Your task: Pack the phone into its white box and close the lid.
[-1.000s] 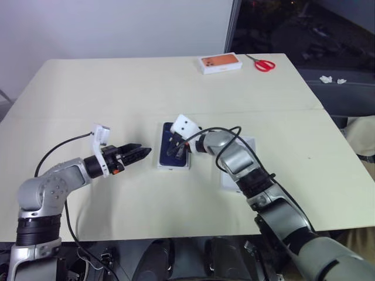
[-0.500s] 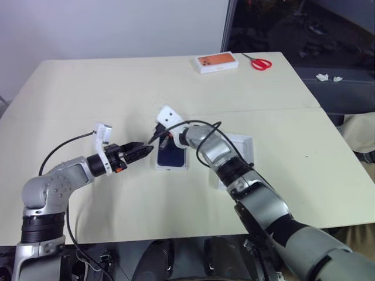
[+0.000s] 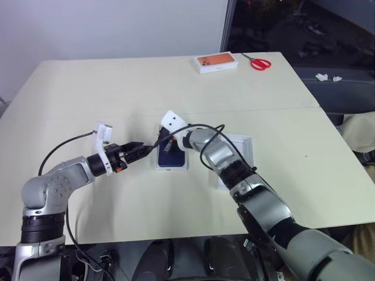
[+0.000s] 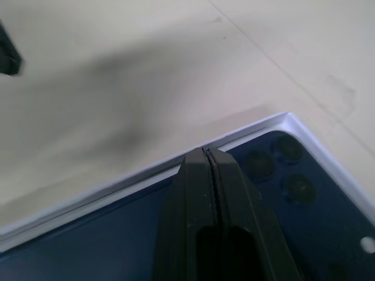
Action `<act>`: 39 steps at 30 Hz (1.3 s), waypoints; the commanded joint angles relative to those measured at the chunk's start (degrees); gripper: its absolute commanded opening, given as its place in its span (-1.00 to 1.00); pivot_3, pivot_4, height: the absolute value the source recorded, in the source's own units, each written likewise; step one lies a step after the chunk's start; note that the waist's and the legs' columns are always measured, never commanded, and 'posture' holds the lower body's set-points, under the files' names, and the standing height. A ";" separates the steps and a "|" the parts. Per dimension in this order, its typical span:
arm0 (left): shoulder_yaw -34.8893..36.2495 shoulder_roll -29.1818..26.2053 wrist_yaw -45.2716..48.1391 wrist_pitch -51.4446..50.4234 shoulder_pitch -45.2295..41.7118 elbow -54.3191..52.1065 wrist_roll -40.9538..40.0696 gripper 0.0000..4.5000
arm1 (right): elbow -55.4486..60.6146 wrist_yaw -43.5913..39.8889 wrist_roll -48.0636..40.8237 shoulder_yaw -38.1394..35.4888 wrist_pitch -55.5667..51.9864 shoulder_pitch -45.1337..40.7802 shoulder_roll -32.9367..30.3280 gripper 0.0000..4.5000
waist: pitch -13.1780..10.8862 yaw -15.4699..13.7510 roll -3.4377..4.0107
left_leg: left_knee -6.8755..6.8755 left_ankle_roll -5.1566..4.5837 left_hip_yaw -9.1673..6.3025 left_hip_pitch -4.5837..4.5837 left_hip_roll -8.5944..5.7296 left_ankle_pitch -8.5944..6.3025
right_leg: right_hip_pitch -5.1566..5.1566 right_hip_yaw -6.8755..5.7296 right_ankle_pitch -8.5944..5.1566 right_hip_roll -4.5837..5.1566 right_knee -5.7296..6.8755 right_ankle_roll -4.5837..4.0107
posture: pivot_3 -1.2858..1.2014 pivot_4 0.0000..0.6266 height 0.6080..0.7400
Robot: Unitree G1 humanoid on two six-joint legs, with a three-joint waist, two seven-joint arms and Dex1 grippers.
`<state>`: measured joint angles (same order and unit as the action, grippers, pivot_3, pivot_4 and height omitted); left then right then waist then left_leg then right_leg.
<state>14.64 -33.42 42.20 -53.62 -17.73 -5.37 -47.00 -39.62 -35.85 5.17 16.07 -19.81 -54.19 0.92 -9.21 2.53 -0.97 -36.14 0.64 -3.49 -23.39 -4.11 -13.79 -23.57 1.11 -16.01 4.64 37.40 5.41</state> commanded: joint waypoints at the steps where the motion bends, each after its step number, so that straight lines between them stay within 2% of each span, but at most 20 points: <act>1: 0.61 -0.13 0.35 0.35 -0.99 -1.23 -0.93 0.61 | 7.02 -1.52 -3.80 -3.79 -4.18 -1.07 -1.16 -0.97 | 0.00 -0.01 0.00 | 0.00 0.00 0.00 0.00 0.00 0.00 | 0.00 0.00 0.00 0.00 0.00 0.00 | 0.03 -0.52 1.00; 7: 0.56 -0.15 0.69 1.27 -0.99 -1.54 -0.60 0.61 | 11.39 -3.52 -3.06 -2.06 -7.24 2.14 -5.53 -0.97 | 0.00 -0.12 0.00 | -0.01 -0.06 0.00 -0.01 -0.02 -0.04 | 0.01 -0.01 0.00 0.02 -0.02 0.00 | 0.03 -0.52 1.00; 10: 0.18 -0.74 0.68 2.40 -1.10 -0.80 0.85 0.61 | 13.24 -4.93 -0.54 1.38 -5.88 5.47 -8.28 -0.97 | 0.00 -0.06 0.00 | 0.02 -0.06 0.00 -0.01 -0.01 -0.04 | 0.00 0.00 0.00 0.02 -0.02 0.00 | 0.03 -0.52 1.00; 16: 0.28 -0.83 -2.20 4.36 -3.66 3.40 4.37 0.61 | 18.09 -5.84 -3.18 -2.44 -6.94 6.62 -12.55 -0.97 | -0.01 -0.19 0.01 | -0.01 -0.08 0.00 -0.01 0.00 -0.04 | -0.02 -0.01 0.00 0.00 0.04 0.00 | 0.03 -0.52 1.00; 20: -1.15 1.62 -5.84 6.57 -5.26 7.01 7.98 0.61 | 19.83 -5.97 -4.74 -4.61 -8.34 8.18 -15.27 -0.97 | -0.01 -0.38 0.01 | -0.03 -0.08 0.01 -0.02 -0.03 -0.04 | 0.01 -0.01 0.00 0.04 -0.01 0.00 | 0.03 -0.52 1.00; 23: -2.36 3.12 -7.01 6.70 -6.05 9.27 9.82 0.22 | 20.98 -5.48 -4.10 -4.45 -8.37 9.36 -17.02 -1.00 | -0.01 -0.36 0.00 | -0.02 -0.08 0.01 -0.02 -0.03 -0.04 | 0.02 -0.01 0.00 0.03 -0.03 0.00 | 0.03 -0.52 1.00; 25: -4.03 4.06 -7.92 7.57 -6.56 9.75 11.81 -0.19 | 21.37 -5.42 -2.61 -3.15 -7.40 10.23 -18.49 -1.00 | -0.01 -0.26 0.00 | -0.01 -0.08 0.01 -0.02 -0.03 -0.04 | 0.01 -0.01 0.00 0.03 -0.02 0.00 | 0.03 -0.52 1.00; 26: -4.61 4.49 -8.51 7.77 -6.86 10.11 12.75 -0.47 | 21.48 -5.43 -2.02 -2.53 -7.00 10.57 -19.06 -1.00 | -0.01 -0.28 0.00 | -0.01 -0.07 0.02 -0.03 -0.03 -0.04 | 0.00 0.00 0.00 0.03 -0.02 0.00 | 0.03 -0.52 1.00; 28: -6.28 4.86 -7.09 7.74 -6.93 9.59 13.17 -0.91 | 22.53 -6.07 -2.23 -1.89 -7.34 11.36 -19.29 -1.00 | -0.01 -0.15 0.00 | -0.01 -0.08 0.02 -0.03 -0.03 -0.04 | 0.00 0.00 0.00 0.03 -0.01 0.01 | 0.03 -0.52 1.00; 29: -7.52 4.77 -6.90 7.21 -6.87 9.15 13.81 -0.98 | 23.34 -6.59 -2.47 -1.46 -7.79 11.86 -19.19 -1.00 | -0.01 -0.13 0.00 | -0.02 -0.08 0.02 -0.03 -0.02 -0.04 | 0.00 0.00 0.00 0.02 -0.01 0.01 | 0.03 -0.52 1.00; 33: -12.37 3.57 -7.10 5.37 -7.07 10.08 17.59 -0.98 | 25.65 -6.98 -2.32 0.15 -8.48 13.02 -18.39 -1.00 | -0.01 -0.19 -0.01 | -0.02 -0.08 0.02 -0.03 -0.01 -0.04 | 0.00 0.01 0.00 0.02 0.00 0.01 | 0.03 -0.52 1.00; 39: -14.63 5.54 -6.05 4.28 -8.03 9.35 17.93 -0.98 | 27.01 -6.80 -1.74 2.62 -8.74 13.38 -16.84 -1.00 | 0.00 -0.57 0.00 | -0.08 -0.08 0.02 -0.02 -0.03 -0.04 | 0.04 -0.01 0.00 0.03 0.02 0.01 | 0.03 -0.52 1.00</act>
<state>1.75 -28.49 35.29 -48.27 -25.50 5.23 -29.23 -15.42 -42.58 3.34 18.20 -28.61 -40.52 -16.43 -9.21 1.96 -0.97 -36.22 0.56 -3.47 -23.41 -4.14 -13.83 -23.53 1.10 -16.01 4.68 37.41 5.42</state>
